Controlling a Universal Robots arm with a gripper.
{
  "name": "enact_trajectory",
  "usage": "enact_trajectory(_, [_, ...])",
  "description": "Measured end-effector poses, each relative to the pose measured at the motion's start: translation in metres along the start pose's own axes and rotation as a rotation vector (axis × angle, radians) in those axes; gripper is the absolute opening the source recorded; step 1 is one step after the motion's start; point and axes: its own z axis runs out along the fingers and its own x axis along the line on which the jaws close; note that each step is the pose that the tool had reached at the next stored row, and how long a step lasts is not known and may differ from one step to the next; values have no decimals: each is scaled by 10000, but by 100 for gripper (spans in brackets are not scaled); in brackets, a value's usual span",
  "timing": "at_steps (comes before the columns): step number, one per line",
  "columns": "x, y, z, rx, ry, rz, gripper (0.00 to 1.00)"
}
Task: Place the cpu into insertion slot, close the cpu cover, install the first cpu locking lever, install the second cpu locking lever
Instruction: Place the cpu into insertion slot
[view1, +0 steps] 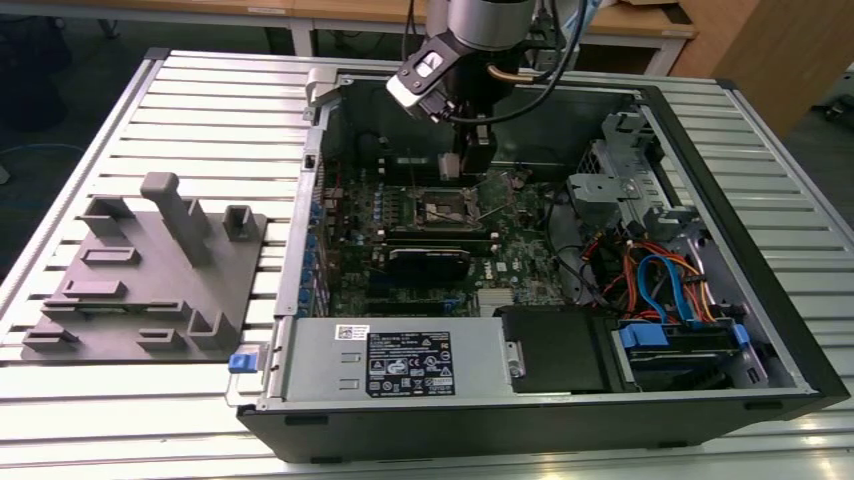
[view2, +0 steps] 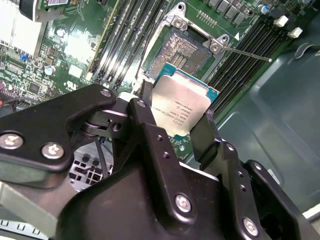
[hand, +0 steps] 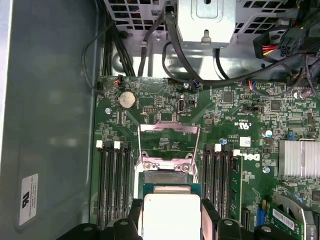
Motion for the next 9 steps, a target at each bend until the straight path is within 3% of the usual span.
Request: enact_trajectory(9, [0, 0, 2, -1, 3, 0, 54])
